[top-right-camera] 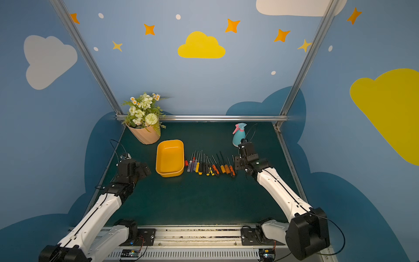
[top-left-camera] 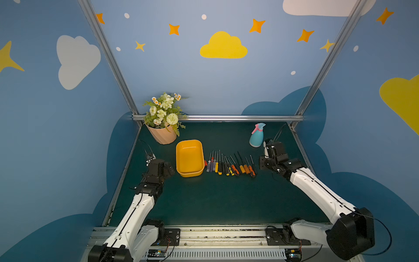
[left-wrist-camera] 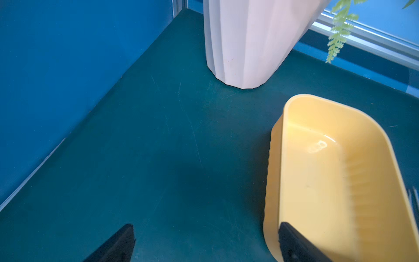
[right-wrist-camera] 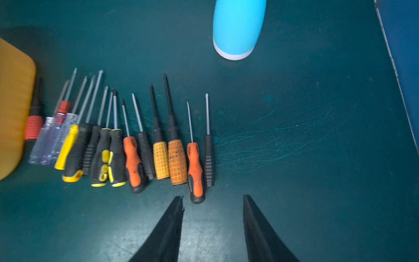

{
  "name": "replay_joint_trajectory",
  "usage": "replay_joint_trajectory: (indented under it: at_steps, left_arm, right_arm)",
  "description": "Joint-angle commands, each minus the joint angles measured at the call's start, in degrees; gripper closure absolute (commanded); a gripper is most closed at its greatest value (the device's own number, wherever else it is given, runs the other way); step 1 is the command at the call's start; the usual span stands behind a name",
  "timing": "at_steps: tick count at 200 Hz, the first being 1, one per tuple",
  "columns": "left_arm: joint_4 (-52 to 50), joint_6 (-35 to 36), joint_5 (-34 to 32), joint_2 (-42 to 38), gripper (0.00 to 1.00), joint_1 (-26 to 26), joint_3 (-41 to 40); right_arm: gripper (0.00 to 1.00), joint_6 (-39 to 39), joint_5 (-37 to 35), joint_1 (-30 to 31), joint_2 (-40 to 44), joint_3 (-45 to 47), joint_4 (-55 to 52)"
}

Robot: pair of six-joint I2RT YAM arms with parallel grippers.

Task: Take out the screwdriver from the storage box
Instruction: Move the storage box to the center of the board, then reset both arms

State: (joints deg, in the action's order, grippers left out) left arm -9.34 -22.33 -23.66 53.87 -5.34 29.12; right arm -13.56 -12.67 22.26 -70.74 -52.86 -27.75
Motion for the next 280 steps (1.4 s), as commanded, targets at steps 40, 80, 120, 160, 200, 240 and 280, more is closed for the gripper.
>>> replay_joint_trajectory:
  at_steps: [40,80,120,160,200,240,280]
  left_arm:
    - [23.3,11.9,-3.8,8.2,0.00,0.2,-3.6]
    - [32.3,11.5,-7.6,12.7,0.00,0.2,-8.1]
    - [39.0,12.6,-7.4,13.1,0.00,0.3,-11.5]
    - [41.6,14.6,-4.3,16.3,0.00,0.4,-10.3]
    - [47.4,16.0,-1.2,19.5,0.00,2.0,-10.4]
    - [56.8,13.4,-1.1,26.6,0.00,4.9,-10.9]
    - [54.1,13.0,1.8,27.8,0.00,6.0,-8.8]
  right_arm:
    - [0.55,7.4,2.9,-8.1,-1.4,6.6,14.1]
    - [0.56,11.4,0.3,-8.9,-2.2,11.2,23.1]
    - [0.56,14.6,-3.7,-9.9,-2.9,18.2,36.3]
    - [0.55,14.2,-5.4,-11.5,-5.0,20.9,41.7]
    - [0.55,14.8,-6.0,-12.0,-7.8,20.7,44.7]
    - [0.54,14.6,-4.8,-13.5,-8.5,20.6,46.3]
    - [0.54,14.5,-1.6,-15.7,-9.6,21.7,51.4]
